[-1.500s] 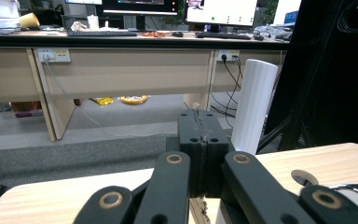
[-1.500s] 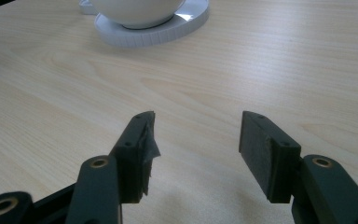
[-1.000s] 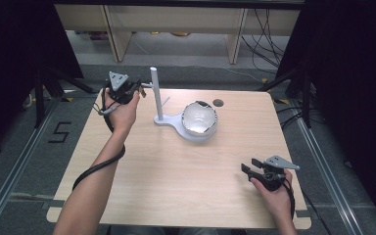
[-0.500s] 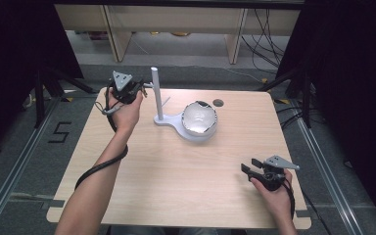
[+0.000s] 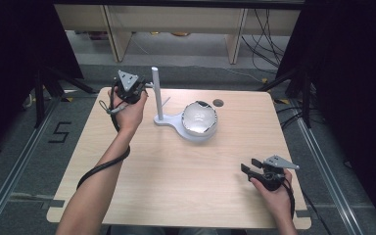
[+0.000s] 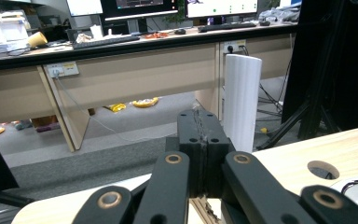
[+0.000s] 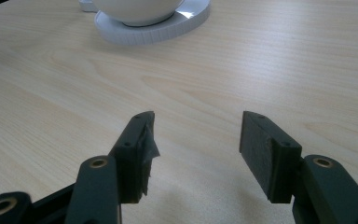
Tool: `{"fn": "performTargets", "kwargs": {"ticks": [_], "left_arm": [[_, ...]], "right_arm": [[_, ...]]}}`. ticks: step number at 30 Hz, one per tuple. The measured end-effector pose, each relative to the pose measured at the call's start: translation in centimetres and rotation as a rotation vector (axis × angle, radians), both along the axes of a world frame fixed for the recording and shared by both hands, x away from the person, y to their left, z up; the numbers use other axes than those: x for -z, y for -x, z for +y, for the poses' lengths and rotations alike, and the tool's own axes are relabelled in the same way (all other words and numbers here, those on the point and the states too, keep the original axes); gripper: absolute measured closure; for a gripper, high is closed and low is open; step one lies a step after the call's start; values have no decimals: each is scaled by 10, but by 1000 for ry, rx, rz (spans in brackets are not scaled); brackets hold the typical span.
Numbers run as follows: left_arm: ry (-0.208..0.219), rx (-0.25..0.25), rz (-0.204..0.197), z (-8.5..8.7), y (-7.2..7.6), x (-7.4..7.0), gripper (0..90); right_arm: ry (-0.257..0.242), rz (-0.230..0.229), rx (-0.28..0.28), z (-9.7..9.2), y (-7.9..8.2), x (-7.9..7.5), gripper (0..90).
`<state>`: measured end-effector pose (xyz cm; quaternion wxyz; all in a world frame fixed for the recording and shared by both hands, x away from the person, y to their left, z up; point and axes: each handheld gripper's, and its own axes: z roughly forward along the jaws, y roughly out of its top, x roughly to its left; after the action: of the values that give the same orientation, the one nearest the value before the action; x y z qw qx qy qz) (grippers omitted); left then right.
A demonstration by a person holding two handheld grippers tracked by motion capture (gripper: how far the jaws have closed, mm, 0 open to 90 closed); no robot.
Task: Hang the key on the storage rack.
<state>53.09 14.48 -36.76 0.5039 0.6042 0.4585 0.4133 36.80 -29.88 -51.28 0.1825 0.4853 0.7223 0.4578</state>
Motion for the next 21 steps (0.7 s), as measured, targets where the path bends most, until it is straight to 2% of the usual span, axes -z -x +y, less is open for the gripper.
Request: {"fn": "performTargets", "kwargs": {"ticks": [2, 3, 6, 7, 8, 9, 10, 11, 13, 14, 16, 18, 21], "left_arm": [[-17, -1, -7, -2, 0, 0, 889], [-26, -3, -8, -3, 0, 0, 889], [-38, -7, -8, -4, 0, -1, 889], [-59, -10, -15, -5, 0, -1, 889], [-70, -10, -22, -6, 0, 0, 888], [-76, -7, -20, -7, 0, 0, 886], [-76, -6, -20, -8, 0, 0, 884], [-86, -1, -31, -10, 0, 1, 886], [-104, 21, -45, -17, 0, 0, 889], [-111, 28, -58, -19, 0, 0, 879], [-131, 19, -90, -22, 1, -4, 830], [-93, 27, -93, -20, 2, -9, 824], [-58, 31, -95, -15, 5, -12, 802]], "right_arm": [[-2, -2, 1, 0, 0, 0, 458], [27, -45, -13, -2, -3, 1, 458], [28, -40, -16, -3, -3, 1, 458], [-1, -11, 2, 0, -1, 1, 458], [-4, -4, 3, 0, 0, 0, 458], [-3, -4, 3, 0, 0, 0, 458], [11, -23, -3, -1, -1, 1, 458], [31, -47, -14, -2, -3, 1, 458], [31, -47, -13, -2, -3, 1, 458], [14, -18, -7, -1, -1, 0, 457], [7, -31, -17, -2, -2, 1, 456], [3, -50, -20, -3, -3, 2, 455], [-4, -47, -22, -3, -3, 2, 455]]}}
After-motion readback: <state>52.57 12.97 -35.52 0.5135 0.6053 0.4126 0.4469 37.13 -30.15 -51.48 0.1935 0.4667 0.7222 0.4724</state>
